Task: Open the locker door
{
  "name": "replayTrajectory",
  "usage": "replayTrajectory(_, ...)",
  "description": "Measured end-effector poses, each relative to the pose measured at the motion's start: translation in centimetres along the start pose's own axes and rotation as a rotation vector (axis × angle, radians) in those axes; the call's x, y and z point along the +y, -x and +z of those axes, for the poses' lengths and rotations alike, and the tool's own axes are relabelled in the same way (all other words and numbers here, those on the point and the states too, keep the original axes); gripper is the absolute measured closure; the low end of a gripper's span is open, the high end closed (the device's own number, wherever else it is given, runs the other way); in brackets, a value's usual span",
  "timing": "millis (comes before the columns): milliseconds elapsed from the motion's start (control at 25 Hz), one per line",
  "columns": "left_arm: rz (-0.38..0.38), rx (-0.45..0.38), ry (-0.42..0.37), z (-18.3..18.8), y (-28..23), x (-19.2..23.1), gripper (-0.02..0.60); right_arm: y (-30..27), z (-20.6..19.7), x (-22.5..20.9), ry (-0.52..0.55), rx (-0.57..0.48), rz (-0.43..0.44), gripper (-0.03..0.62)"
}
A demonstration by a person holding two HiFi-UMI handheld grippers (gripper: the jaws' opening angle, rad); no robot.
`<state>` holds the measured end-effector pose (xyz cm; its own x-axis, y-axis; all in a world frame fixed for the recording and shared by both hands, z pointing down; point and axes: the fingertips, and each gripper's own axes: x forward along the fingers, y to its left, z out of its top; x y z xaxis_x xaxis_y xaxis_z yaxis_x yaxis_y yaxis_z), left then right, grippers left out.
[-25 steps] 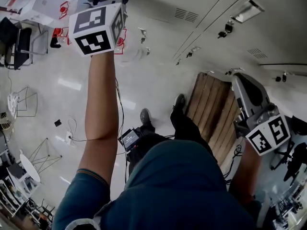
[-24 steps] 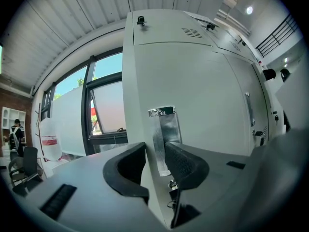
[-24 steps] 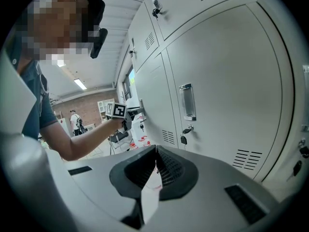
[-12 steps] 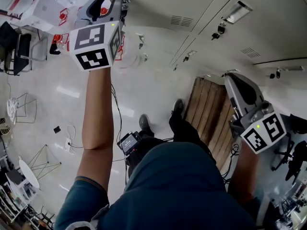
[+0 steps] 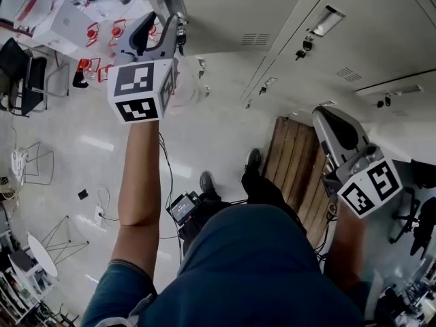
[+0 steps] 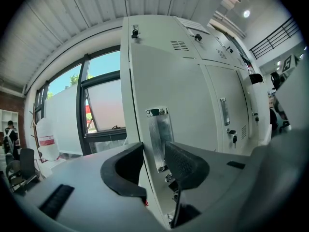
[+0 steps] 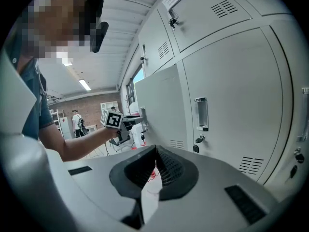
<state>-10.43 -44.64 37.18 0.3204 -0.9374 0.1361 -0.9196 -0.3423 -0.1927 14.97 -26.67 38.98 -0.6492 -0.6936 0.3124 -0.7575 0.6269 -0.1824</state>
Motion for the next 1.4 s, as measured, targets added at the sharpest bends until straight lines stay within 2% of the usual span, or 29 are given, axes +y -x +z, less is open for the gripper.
replayTrajectory(440, -0.065, 0.009, -0.014, 0.0, 4.0, -1.5, 0.442, 1.2, 1.2, 2.5, 0.016, -0.034, -0.013, 0.559)
replayTrajectory(680, -0.119, -0.008, -0.032, 0.0, 6.4, -2.5, 0.47, 1.6, 1.9, 4.3, 0.028, -0.057, -0.023, 0.559)
replayTrajectory(1000, -0.223, -0.029, -0.036, 0.6, 9.9, -4.8, 0.517, 2.4, 3.1, 6.6, 0.046, -0.079, -0.041, 0.559)
replayTrajectory(1400, -0.373, -0.039, -0.053, 0.9, 13.2, -7.8, 0.522, 2.9, 4.0, 10.0, 0.068, -0.101, -0.049, 0.558)
